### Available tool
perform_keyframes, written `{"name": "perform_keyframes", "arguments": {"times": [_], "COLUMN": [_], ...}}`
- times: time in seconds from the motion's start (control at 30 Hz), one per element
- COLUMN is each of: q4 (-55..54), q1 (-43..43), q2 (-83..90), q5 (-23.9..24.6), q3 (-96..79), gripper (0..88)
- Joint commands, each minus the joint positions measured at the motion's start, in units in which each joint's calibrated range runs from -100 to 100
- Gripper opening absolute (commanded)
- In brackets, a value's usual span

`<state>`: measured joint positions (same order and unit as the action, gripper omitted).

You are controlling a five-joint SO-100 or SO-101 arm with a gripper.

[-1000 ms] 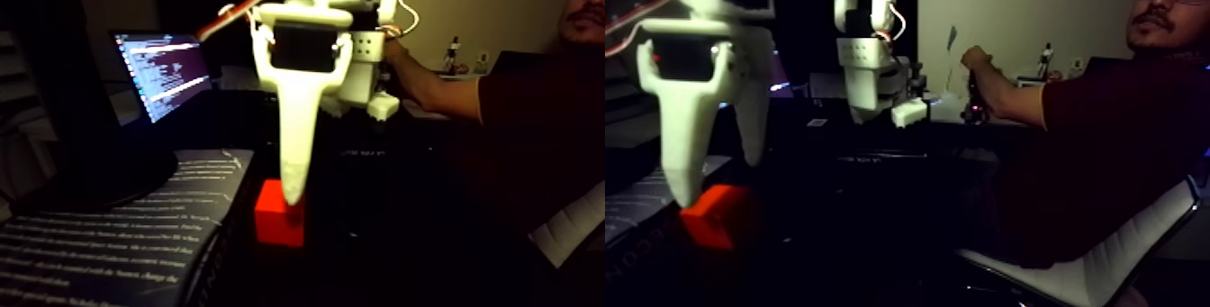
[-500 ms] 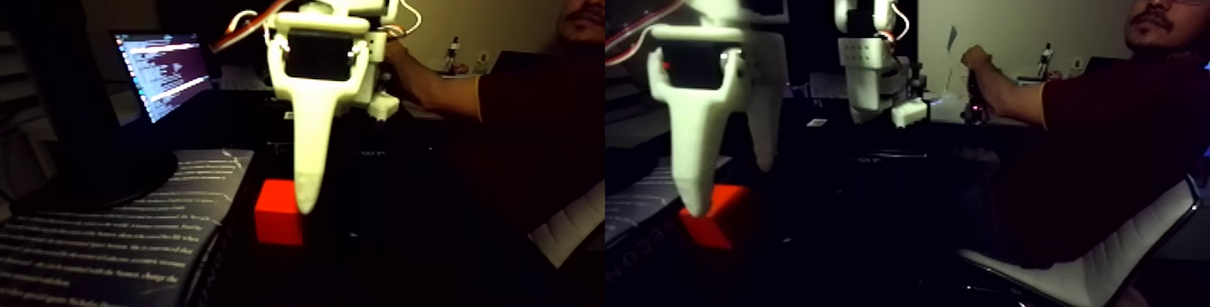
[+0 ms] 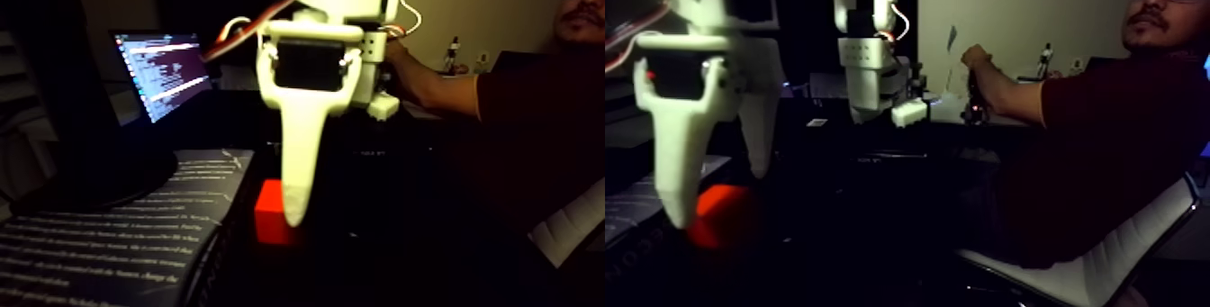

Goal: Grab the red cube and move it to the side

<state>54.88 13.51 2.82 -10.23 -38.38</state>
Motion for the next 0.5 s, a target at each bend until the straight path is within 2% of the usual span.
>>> {"name": "perform_keyframes", "arguments": {"times": [0.0, 0.47], "q4": [0.9, 6.1], "q1": [0.1, 0.6], "q2": [-0.1, -0.4], "q5": [0.2, -0.6], "q3": [2.6, 5.6], "gripper": [31.7, 31.7]}}
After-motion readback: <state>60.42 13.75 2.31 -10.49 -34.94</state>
